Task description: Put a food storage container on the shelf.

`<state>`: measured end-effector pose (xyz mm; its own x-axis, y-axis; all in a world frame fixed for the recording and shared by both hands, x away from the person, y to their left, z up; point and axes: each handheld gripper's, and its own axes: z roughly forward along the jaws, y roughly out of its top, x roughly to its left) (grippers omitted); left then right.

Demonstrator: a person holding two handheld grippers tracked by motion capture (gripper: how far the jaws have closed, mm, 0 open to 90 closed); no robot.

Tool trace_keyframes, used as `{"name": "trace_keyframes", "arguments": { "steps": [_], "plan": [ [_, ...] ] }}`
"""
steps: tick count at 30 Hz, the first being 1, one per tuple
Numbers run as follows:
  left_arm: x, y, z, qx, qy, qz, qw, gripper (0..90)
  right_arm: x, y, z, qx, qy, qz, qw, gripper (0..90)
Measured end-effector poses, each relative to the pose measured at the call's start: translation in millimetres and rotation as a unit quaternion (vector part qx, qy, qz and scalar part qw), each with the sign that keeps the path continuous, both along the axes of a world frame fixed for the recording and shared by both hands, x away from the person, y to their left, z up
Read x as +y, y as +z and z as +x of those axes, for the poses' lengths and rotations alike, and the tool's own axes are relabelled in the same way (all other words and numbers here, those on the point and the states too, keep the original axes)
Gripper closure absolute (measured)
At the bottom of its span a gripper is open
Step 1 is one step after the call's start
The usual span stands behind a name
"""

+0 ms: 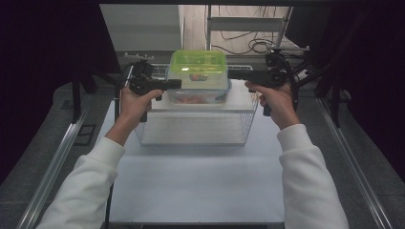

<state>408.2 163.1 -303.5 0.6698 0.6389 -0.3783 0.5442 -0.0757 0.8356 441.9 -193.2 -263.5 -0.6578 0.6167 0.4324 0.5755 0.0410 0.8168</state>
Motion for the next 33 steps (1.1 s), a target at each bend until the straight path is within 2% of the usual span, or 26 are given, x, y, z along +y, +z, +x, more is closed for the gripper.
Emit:
{"name": "trace_keyframes", "arguments": {
  "steps": [3,7,14,15,18,20,24,27,33],
  "plan": [
    [2.6,1.3,-6.9,0.001,-0.001,0.002,1.0,89.2,-1.3,-1.1,-1.6,0.0,0.004,0.002,1.0,31.1],
    [9.8,1.0,-16.8,0.003,0.002,-0.009,0.9999,88.7,-3.8,-4.3,-5.4,0.0,0.011,0.001,0.9999,31.0],
    [21.9,-9.7,-37.8,0.013,-0.003,-0.021,0.9997,85.7,-10.5,-14.2,-19.0,-0.004,0.026,0.0,0.9997,31.0],
    [24.6,-12.3,-42.5,0.013,0.0,-0.025,0.9996,83.8,-11.8,-16.3,-21.9,-0.007,0.028,0.001,0.9996,30.9],
    [30.9,-19.1,-55.3,0.012,0.013,-0.027,0.9995,69.5,-16.1,-24.6,-32.7,-0.007,0.039,0.004,0.9992,30.8],
    [35.5,-24.3,-63.4,0.021,0.007,-0.03,0.9993,58.7,-19.1,-31.1,-39.6,-0.007,0.047,0.001,0.9989,30.5],
    [42.9,-39.1,-79.1,0.034,-0.003,-0.018,0.9993,45.2,-29.5,-42.2,-53.7,-0.003,0.056,-0.008,0.9984,29.8],
    [46.3,-55.4,-90.0,0.041,-0.012,-0.013,0.999,39.9,-38.1,-53.8,-64.8,-0.003,0.058,-0.021,0.9981,29.5],
    [50.1,-98.1,-111.1,0.045,-0.022,0.016,0.9986,33.0,-49.6,-93.7,-90.7,0.004,0.065,-0.062,0.9959,28.9]
  ]
}}
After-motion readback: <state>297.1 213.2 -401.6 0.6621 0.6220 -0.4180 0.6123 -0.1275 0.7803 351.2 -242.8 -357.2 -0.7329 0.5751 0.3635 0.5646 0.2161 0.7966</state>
